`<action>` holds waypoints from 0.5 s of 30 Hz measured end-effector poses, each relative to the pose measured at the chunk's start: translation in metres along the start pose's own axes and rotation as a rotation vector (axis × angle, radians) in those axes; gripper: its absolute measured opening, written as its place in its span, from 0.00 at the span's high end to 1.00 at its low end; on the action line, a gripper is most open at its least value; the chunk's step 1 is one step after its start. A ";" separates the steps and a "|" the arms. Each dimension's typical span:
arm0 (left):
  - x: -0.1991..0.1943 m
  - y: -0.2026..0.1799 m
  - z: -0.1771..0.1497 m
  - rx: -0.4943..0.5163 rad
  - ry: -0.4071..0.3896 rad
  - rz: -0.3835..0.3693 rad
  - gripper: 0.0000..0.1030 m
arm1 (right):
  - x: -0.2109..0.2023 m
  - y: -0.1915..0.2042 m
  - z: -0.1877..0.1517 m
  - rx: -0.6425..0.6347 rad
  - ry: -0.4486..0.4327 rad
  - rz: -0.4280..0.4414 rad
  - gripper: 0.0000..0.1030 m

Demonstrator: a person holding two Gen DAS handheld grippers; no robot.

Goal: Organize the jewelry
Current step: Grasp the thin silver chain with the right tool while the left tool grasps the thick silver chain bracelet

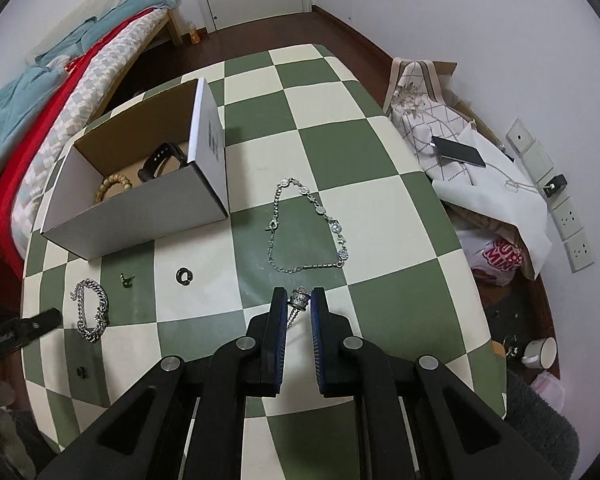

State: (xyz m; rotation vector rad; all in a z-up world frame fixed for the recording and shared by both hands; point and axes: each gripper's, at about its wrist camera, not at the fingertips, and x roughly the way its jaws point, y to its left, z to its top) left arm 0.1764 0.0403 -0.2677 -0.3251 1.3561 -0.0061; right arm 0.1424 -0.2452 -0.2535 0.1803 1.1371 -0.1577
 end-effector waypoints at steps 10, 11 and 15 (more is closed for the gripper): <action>0.018 -0.056 -0.008 0.249 -0.033 0.200 0.59 | 0.010 -0.009 -0.006 0.021 0.030 -0.012 0.88; 0.018 -0.057 -0.010 0.251 -0.045 0.199 0.59 | 0.011 -0.008 -0.007 0.020 0.031 -0.011 0.88; 0.014 -0.061 -0.017 0.280 -0.067 0.207 0.94 | 0.012 -0.005 -0.009 0.014 0.032 -0.008 0.88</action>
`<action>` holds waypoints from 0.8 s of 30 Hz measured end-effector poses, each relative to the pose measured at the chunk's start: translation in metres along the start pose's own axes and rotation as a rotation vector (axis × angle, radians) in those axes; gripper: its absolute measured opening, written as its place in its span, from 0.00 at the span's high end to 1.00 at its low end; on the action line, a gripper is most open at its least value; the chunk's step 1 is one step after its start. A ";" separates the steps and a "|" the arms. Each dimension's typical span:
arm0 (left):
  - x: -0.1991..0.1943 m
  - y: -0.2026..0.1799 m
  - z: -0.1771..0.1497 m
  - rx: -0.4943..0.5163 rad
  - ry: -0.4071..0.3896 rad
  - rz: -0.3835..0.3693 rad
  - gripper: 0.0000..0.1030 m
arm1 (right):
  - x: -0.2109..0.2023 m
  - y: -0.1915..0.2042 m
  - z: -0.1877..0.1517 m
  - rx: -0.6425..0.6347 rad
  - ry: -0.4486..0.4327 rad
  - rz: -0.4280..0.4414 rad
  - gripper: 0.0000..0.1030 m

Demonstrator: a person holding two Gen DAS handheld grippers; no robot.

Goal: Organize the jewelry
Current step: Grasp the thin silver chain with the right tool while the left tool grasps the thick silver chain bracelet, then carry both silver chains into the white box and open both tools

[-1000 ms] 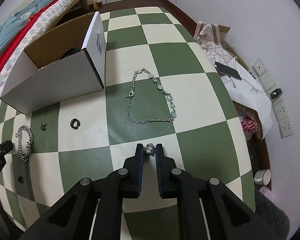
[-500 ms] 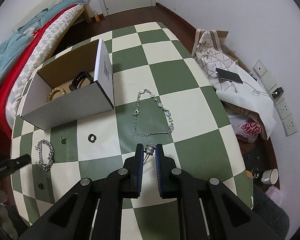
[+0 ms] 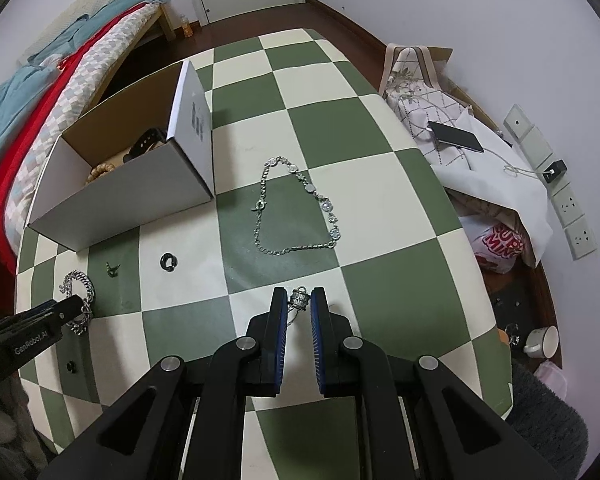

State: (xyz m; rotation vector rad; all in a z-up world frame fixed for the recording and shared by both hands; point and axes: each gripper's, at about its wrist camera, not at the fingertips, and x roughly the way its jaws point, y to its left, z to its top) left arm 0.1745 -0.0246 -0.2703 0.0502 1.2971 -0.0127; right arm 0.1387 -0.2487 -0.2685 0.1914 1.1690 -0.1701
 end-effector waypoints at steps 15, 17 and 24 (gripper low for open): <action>-0.052 0.039 -0.014 -0.072 -0.101 -0.020 0.95 | -0.027 0.003 0.007 0.006 -0.061 0.042 0.88; -0.067 0.035 -0.013 -0.053 -0.141 -0.010 0.95 | -0.032 0.004 0.009 0.004 -0.068 0.054 0.88; -0.103 0.025 -0.001 -0.003 -0.241 0.022 0.95 | -0.057 0.013 0.018 -0.013 -0.110 0.086 0.88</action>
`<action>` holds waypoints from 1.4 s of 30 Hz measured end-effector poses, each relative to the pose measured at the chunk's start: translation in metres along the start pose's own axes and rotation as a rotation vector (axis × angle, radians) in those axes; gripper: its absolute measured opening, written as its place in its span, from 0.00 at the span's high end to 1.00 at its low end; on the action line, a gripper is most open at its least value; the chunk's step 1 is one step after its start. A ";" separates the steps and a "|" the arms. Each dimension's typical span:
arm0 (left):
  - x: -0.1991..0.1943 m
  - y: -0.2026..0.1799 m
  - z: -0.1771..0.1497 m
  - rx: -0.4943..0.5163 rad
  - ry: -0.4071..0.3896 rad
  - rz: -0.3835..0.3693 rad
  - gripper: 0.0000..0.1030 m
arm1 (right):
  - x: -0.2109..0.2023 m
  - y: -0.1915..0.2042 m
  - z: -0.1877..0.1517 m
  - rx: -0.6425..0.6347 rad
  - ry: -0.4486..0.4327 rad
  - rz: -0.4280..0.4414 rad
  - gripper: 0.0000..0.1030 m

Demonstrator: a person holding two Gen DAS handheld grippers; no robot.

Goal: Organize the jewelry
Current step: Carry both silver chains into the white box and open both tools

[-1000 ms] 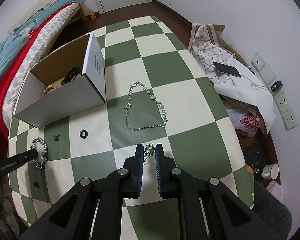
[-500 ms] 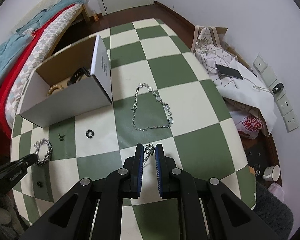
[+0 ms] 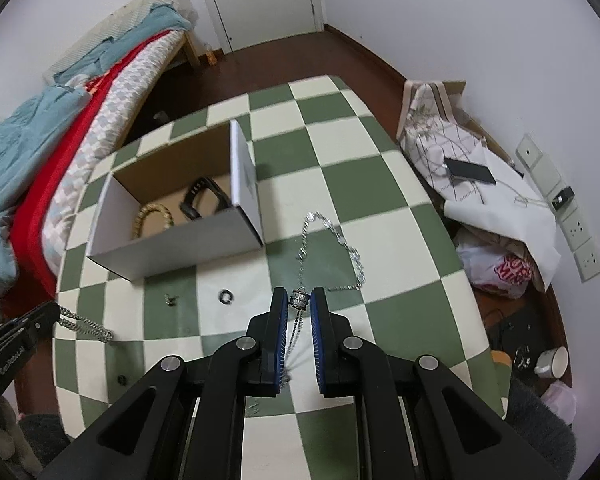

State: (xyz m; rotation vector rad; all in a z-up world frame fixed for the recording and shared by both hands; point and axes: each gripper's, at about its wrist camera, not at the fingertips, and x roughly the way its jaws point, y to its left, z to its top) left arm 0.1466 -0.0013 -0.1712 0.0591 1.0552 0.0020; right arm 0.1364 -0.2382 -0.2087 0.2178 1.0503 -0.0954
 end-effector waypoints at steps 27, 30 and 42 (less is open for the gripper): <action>-0.083 -0.014 0.085 -0.022 -0.188 -0.124 0.95 | -0.079 0.060 0.059 -0.150 -0.176 0.054 0.88; -0.079 -0.012 0.101 -0.019 -0.177 -0.153 0.95 | -0.089 0.065 0.077 -0.159 -0.206 0.072 0.88; -0.014 -0.009 0.152 0.015 -0.038 -0.187 0.95 | -0.066 0.100 0.144 -0.205 -0.172 0.148 0.88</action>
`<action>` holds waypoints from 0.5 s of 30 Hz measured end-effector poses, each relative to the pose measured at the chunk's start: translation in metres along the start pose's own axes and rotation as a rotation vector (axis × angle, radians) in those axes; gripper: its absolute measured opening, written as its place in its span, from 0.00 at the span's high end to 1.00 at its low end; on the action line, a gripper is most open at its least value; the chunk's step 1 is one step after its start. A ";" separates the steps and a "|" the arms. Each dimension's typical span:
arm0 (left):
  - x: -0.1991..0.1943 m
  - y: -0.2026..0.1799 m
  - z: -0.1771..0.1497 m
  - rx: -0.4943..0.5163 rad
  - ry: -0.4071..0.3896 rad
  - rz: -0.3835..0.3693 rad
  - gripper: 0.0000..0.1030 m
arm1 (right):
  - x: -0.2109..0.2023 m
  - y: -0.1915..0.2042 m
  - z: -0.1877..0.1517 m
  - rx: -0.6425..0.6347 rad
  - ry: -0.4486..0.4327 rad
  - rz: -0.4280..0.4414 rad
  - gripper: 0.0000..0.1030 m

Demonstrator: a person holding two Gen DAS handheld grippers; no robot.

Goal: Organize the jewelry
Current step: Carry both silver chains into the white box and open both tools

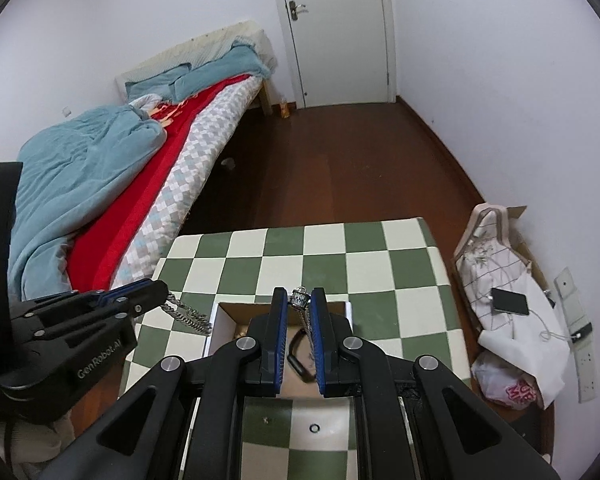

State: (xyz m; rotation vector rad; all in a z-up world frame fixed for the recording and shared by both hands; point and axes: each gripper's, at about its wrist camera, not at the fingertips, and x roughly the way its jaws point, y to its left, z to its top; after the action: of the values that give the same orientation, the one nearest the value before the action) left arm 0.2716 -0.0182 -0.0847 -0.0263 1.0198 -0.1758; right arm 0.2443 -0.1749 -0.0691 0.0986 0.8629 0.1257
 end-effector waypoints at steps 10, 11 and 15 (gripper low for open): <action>0.071 0.010 0.013 -0.025 0.159 -0.058 0.95 | 0.083 -0.008 0.007 -0.012 0.141 -0.038 0.88; 0.077 0.011 0.014 -0.026 0.174 -0.062 0.95 | 0.091 -0.011 0.007 -0.011 0.157 -0.044 0.88; 0.098 0.011 0.015 -0.034 0.226 -0.077 0.94 | 0.114 -0.020 0.006 0.001 0.209 -0.044 0.88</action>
State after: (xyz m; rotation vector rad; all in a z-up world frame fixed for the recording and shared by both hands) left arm 0.3360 -0.0236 -0.1612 -0.0778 1.2476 -0.2355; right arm 0.3239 -0.1779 -0.1536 0.0677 1.0731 0.0952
